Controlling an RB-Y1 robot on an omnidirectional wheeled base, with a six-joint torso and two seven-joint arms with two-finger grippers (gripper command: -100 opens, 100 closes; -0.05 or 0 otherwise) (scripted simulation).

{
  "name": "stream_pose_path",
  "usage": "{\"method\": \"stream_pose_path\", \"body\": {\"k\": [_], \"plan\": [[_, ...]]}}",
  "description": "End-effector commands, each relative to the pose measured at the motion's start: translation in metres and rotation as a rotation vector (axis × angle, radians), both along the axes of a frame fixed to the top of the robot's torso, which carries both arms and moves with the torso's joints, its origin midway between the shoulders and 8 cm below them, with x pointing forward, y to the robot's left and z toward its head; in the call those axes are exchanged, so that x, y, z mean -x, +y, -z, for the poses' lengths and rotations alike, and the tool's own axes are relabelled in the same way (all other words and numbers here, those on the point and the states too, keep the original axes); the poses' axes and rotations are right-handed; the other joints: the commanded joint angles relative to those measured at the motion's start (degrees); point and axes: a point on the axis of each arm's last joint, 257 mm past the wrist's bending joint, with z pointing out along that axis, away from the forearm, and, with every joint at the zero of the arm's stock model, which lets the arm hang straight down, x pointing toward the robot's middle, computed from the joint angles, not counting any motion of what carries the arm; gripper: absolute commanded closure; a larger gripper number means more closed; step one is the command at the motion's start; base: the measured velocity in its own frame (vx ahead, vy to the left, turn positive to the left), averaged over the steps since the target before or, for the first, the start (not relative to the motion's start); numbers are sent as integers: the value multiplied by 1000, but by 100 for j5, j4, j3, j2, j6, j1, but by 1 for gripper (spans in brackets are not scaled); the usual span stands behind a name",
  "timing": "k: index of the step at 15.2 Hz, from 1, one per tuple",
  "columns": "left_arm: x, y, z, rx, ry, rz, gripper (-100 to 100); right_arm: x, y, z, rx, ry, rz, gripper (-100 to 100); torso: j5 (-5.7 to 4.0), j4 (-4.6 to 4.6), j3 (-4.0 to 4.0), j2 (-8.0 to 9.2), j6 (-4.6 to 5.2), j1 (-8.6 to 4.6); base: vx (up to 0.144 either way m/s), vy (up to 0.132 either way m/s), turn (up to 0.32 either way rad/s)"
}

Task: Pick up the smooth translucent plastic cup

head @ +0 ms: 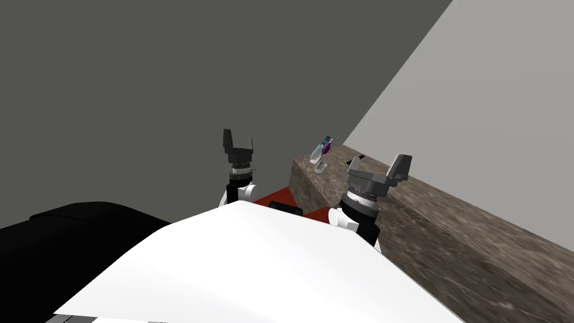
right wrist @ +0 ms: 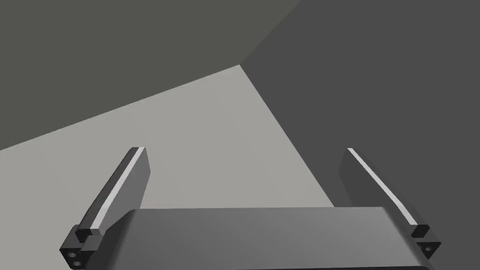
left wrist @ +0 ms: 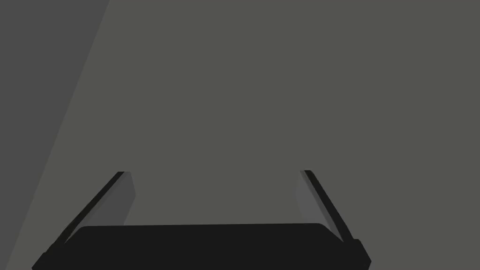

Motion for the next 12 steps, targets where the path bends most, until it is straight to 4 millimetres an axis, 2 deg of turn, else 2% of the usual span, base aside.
{"method": "stream_pose_path", "body": {"k": [1, 7, 10, 11, 12], "plan": [[0, 0, 0, 0, 0, 0, 0, -4, 8, 7, 44, 19, -24, -100, 0, 0, 0, 0, 0, 0, 3, -1, 74], [0, 0, 0, 0, 0, 0, 0, -11, 24, 24, 135, 63, -73, -100, -1, -1, -2, -3, -1, -6, 7, -8, 76], [0, 0, 0, 0, 0, 0, 0, -16, 37, 41, 208, 103, -112, -100, -1, -1, -2, -3, -1, -6, 6, -9, 96], [0, 0, 0, 0, 0, 0, 0, -16, 37, 42, 215, 104, -116, -100, -2, -1, -2, -4, -2, -7, 7, -12, 76], [0, 0, 0, 0, 0, 0, 0, -19, 43, 52, 248, 125, -133, -100, -2, -1, -2, -4, -1, -7, 8, -12, 104]]}}
